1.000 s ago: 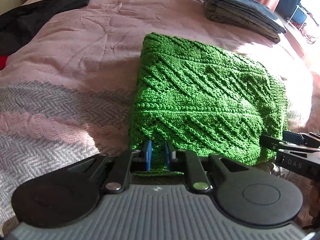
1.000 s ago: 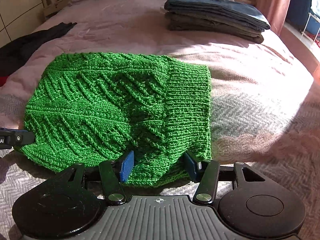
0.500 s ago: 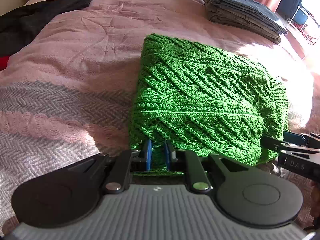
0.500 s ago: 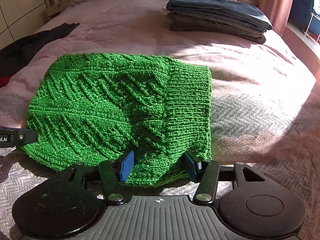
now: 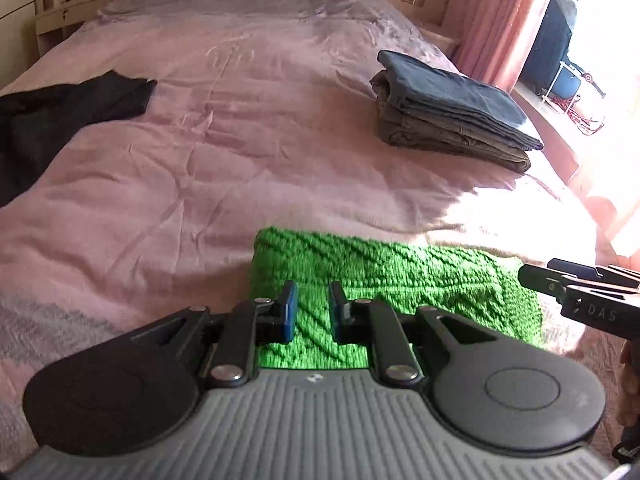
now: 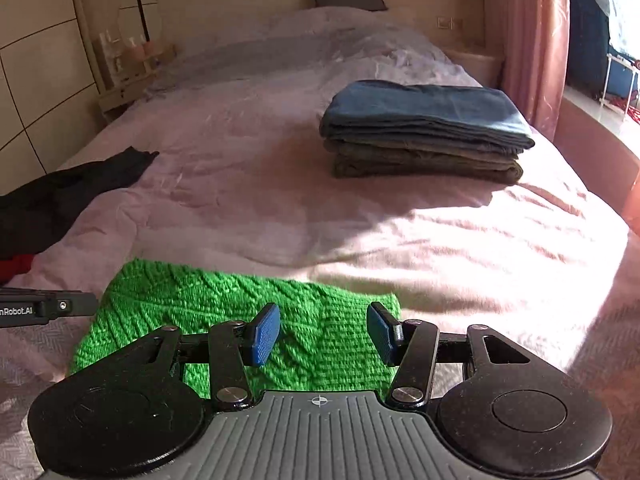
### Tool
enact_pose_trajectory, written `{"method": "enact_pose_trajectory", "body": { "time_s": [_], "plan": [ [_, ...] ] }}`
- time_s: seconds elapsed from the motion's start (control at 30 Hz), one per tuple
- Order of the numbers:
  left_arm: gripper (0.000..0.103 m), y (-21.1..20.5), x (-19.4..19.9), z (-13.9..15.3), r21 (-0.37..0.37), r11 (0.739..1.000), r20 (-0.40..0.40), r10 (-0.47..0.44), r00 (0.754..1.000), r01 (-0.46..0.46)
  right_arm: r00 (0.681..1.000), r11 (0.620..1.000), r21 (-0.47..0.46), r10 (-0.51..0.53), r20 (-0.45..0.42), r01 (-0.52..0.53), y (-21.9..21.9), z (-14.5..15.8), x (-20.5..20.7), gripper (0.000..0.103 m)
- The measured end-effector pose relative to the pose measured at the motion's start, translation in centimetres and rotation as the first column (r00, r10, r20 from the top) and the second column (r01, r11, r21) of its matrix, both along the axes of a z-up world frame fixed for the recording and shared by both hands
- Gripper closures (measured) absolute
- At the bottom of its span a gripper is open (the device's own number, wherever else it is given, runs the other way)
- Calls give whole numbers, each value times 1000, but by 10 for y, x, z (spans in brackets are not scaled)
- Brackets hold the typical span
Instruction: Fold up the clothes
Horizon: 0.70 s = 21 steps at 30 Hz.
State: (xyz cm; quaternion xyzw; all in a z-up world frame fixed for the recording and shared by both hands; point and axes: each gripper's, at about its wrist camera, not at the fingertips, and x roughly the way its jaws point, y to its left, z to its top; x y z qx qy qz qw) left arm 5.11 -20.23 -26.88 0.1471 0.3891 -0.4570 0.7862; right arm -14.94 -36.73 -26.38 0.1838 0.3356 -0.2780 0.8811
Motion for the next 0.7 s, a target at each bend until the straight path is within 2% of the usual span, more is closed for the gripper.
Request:
{"method": "enact_pose_trajectory", "body": {
  "time_s": [0.1,0.2,0.3,0.4,0.47,0.53,0.6,0.63,0.7],
  "plan": [
    [90,-22,10,-18,9,1000,36,-21,999,20,1000,999,-46,9,-6,-9,-3,-11,21,50],
    [90,-25,16,-47,39,999,29,-28,999,27,998,998,-54,43,-51,-46,-4,-39,40,50],
    [89,-21,16,-71,66,997,28,-43,999,41,969,988,-106,85,-231,-112,3,-81,54,55],
    [90,-22,17,-63,86,994,42,-69,997,65,966,987,-114,84,-246,-114,3,-81,55,55],
    [91,-18,19,-47,31,997,47,-75,996,73,974,995,-73,58,-218,-75,-5,-71,51,55],
    [91,-13,23,-34,-36,996,51,-79,996,81,987,998,-60,25,-156,-35,-8,-57,43,54],
    [90,-19,30,-37,-15,996,39,-93,995,93,993,998,-67,13,-117,-21,-13,-49,40,54],
    [90,-26,34,-46,35,994,35,-101,994,100,994,998,-67,9,-108,-16,-16,-47,40,54],
    [90,-29,43,-62,52,993,12,-109,994,109,983,999,-34,10,-182,-17,-27,-63,49,54]
  ]
}}
